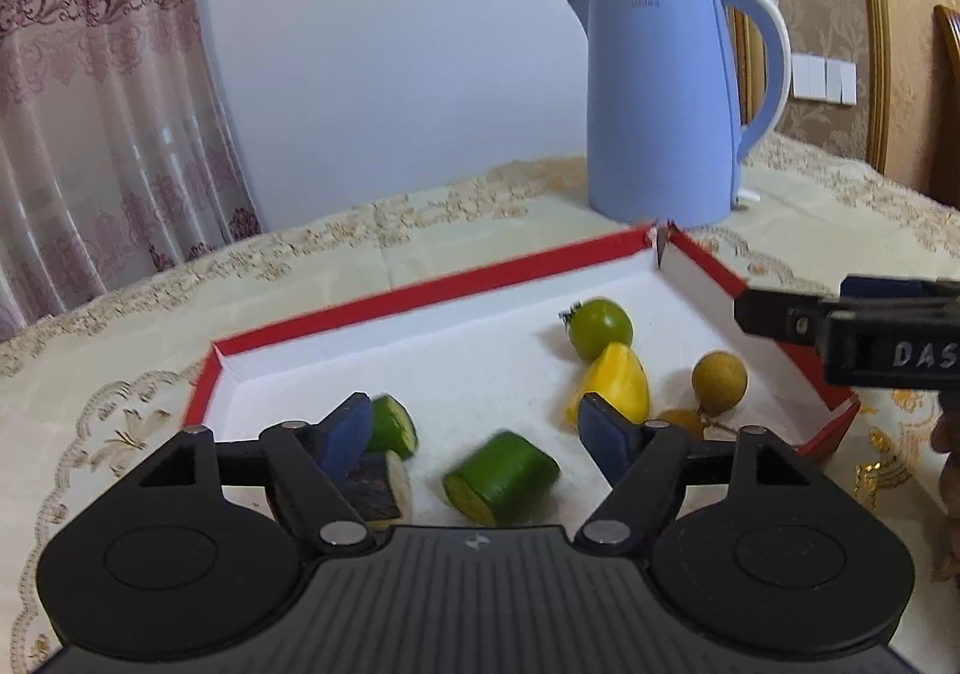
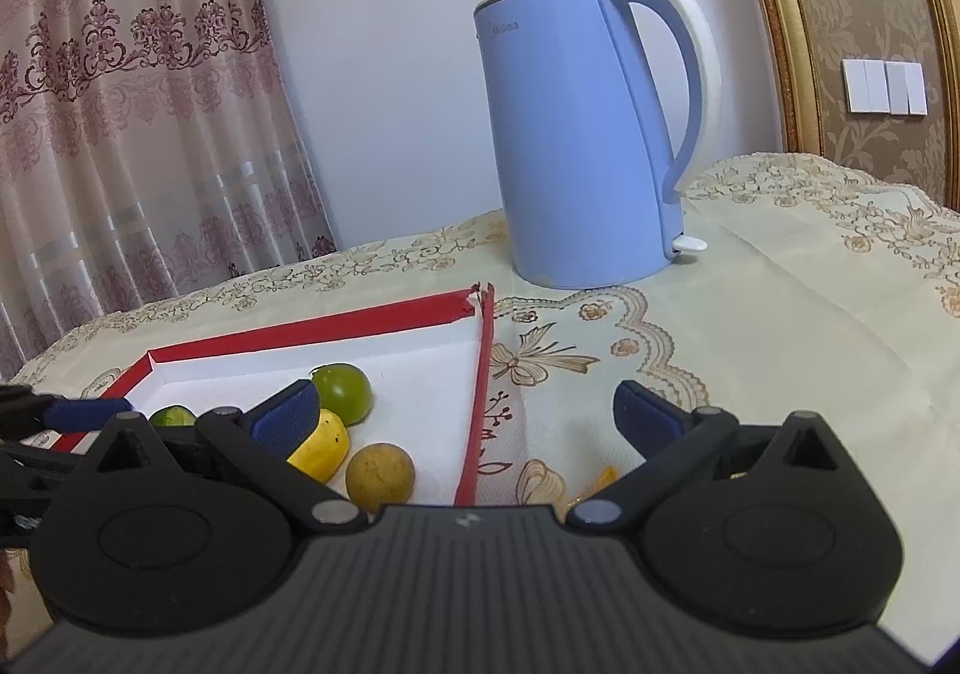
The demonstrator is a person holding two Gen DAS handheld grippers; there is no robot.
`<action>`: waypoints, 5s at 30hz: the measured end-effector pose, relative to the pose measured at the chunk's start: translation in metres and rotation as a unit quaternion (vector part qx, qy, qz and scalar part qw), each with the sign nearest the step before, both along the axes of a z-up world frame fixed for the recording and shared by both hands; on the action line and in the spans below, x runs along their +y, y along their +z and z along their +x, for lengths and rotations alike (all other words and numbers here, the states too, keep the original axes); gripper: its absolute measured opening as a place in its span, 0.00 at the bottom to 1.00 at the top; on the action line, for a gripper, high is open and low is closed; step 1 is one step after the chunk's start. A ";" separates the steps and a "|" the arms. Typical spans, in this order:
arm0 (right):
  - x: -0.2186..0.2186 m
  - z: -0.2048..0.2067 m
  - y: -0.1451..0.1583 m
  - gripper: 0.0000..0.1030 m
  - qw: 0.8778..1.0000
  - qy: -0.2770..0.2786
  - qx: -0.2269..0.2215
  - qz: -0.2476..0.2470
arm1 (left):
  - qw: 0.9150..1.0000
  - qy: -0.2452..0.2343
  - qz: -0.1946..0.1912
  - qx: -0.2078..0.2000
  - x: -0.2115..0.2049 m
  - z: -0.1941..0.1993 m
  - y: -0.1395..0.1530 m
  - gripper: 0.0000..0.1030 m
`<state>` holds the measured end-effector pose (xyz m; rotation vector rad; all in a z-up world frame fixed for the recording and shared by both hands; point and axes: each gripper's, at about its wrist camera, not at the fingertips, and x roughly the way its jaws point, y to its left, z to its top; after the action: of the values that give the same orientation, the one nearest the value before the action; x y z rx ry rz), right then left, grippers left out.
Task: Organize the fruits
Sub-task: 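Open the left gripper to release the cucumber piece in the tray, then withdraw both grippers toward the green tomato and yellow pepper, then close the right gripper on the green tomato, then close the left gripper on the yellow pepper while the right holds the tomato, then carry the yellow pepper and green tomato over the tray with both grippers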
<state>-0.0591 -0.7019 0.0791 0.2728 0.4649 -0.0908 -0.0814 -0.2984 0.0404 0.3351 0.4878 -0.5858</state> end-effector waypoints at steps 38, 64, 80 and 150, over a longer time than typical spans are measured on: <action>0.180 -0.056 -0.001 0.45 0.954 0.231 0.108 -0.154 | 0.996 0.047 -0.080 0.018 0.180 -0.054 -0.005 0.85; 0.164 -0.068 0.009 0.31 0.962 0.225 0.088 -0.123 | 0.997 0.034 -0.057 0.033 0.157 -0.055 -0.012 0.85; 0.081 -0.119 0.030 0.31 0.981 0.144 0.065 -0.115 | 0.998 -0.003 -0.031 0.046 0.068 -0.053 -0.022 0.85; 0.059 -0.101 0.044 0.31 0.981 0.153 0.045 -0.110 | 0.998 -0.016 -0.039 0.048 0.069 -0.068 -0.006 0.35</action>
<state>-0.1597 -0.6426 0.1230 -0.0225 0.5770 0.1458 -0.1493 -0.2292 0.0344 0.2421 0.5515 -0.6523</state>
